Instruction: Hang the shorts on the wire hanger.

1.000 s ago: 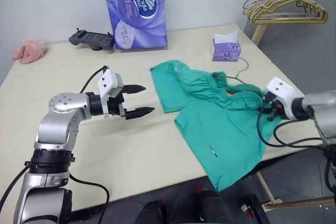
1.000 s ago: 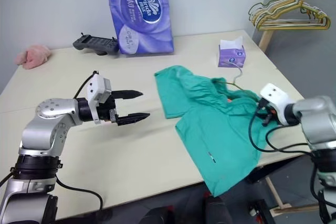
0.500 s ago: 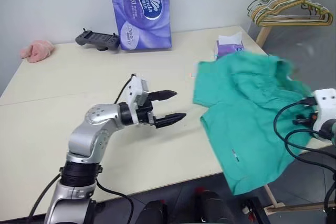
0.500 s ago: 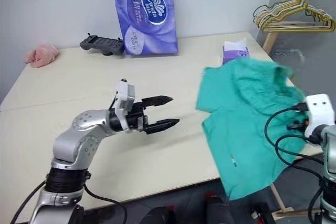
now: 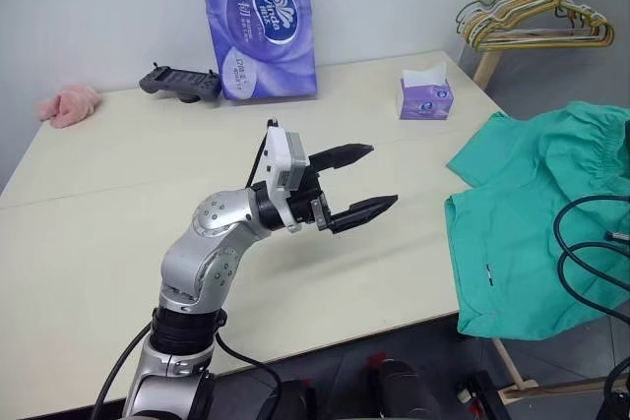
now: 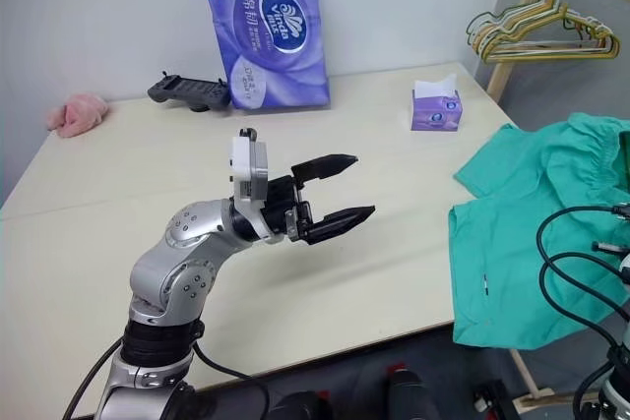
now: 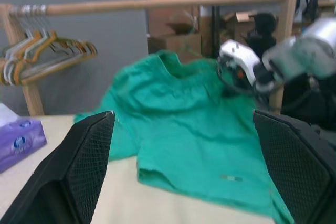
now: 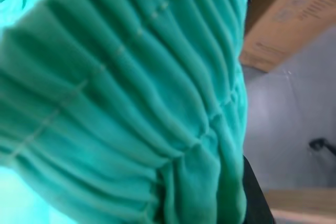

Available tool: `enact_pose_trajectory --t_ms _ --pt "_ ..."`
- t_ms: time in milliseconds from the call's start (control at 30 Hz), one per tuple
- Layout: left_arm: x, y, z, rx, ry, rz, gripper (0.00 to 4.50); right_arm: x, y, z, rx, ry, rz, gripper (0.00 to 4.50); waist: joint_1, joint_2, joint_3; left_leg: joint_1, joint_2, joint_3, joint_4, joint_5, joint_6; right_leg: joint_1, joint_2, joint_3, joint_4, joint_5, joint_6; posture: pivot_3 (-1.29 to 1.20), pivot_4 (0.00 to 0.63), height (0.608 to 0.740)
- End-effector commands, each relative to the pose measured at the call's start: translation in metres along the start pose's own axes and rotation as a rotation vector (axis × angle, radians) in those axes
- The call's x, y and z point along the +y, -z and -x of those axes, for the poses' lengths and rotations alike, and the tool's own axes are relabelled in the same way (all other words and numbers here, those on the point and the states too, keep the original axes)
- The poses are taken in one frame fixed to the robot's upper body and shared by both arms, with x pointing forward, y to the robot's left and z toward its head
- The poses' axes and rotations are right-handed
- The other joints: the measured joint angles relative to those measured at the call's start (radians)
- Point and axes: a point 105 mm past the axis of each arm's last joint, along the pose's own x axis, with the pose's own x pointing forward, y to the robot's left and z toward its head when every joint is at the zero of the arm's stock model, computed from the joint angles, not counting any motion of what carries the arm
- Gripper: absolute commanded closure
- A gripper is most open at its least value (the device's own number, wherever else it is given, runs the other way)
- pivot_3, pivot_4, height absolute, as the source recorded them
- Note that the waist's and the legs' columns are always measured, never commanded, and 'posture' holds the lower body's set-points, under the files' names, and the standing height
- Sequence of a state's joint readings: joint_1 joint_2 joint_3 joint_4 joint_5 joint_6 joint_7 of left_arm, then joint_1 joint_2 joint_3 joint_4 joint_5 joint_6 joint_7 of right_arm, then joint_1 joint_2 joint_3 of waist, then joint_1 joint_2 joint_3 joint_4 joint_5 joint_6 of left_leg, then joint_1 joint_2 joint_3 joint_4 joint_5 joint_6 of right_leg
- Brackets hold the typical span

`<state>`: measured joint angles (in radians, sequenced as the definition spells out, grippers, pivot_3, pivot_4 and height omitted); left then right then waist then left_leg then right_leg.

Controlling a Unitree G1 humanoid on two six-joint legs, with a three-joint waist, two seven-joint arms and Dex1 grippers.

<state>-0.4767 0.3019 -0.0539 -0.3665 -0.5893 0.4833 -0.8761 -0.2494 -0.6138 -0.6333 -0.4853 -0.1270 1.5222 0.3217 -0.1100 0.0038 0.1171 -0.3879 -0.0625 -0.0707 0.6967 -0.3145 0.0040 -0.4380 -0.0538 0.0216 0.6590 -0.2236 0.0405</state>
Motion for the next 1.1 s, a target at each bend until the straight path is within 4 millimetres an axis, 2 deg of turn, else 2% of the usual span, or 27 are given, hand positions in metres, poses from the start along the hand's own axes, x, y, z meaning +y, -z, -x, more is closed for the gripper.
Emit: enact_pose_trajectory --t_ms 33,233,367,467,600,867,1100 --pt "-0.012 -0.011 -0.011 -0.048 0.056 0.024 0.07 -0.026 -0.010 0.011 -0.062 0.118 -0.031 4.50 -0.003 0.002 -0.001 0.001 0.000 0.000 0.000 0.000 0.000 0.001 0.000 0.000 0.000 0.000 0.001 -0.30 0.111 0.740" --pt "-0.020 0.009 -0.034 -0.048 0.099 0.058 0.07 -0.050 -0.011 0.012 -0.071 0.219 -0.051 4.50 -0.010 0.004 -0.003 0.008 -0.001 0.001 -0.001 -0.002 0.003 0.008 0.001 0.000 -0.002 -0.002 0.002 -0.32 0.111 0.740" --pt "-0.021 0.026 -0.067 -0.068 0.110 0.032 0.07 -0.065 -0.019 0.013 -0.089 0.279 -0.075 4.50 -0.014 0.006 -0.003 0.018 -0.001 0.000 -0.002 -0.004 0.008 0.022 0.005 -0.001 -0.008 -0.003 0.003 -0.34 0.110 0.740" --pt "-0.018 0.030 -0.081 -0.084 0.096 -0.007 0.07 -0.071 -0.024 0.014 -0.102 0.308 -0.095 4.50 -0.028 0.008 -0.005 0.025 -0.001 0.001 -0.003 -0.008 0.014 0.031 0.005 -0.002 -0.013 -0.004 0.005 -0.35 0.109 0.740" --pt "-0.015 0.024 -0.097 -0.135 0.086 -0.036 0.07 -0.074 -0.032 0.016 -0.114 0.331 -0.130 4.50 -0.045 0.012 -0.007 0.026 -0.001 0.003 -0.003 -0.011 0.018 0.031 0.005 0.000 -0.014 -0.005 0.007 -0.36 0.112 0.740" --pt "-0.025 0.010 -0.112 -0.213 0.083 0.003 0.07 -0.083 -0.049 0.027 -0.170 0.429 -0.179 4.50 -0.059 0.013 -0.007 0.025 -0.001 0.004 -0.003 -0.012 0.020 0.031 0.004 0.004 -0.014 -0.007 0.009 -0.36 0.116 0.740" --pt "-0.029 0.009 -0.119 -0.218 0.080 0.012 0.07 -0.078 -0.054 0.022 -0.178 0.438 -0.218 4.50 -0.072 0.013 -0.007 0.028 -0.003 0.012 -0.003 -0.014 0.023 0.031 0.003 0.012 -0.014 -0.008 0.012 -0.36 0.117 0.740"
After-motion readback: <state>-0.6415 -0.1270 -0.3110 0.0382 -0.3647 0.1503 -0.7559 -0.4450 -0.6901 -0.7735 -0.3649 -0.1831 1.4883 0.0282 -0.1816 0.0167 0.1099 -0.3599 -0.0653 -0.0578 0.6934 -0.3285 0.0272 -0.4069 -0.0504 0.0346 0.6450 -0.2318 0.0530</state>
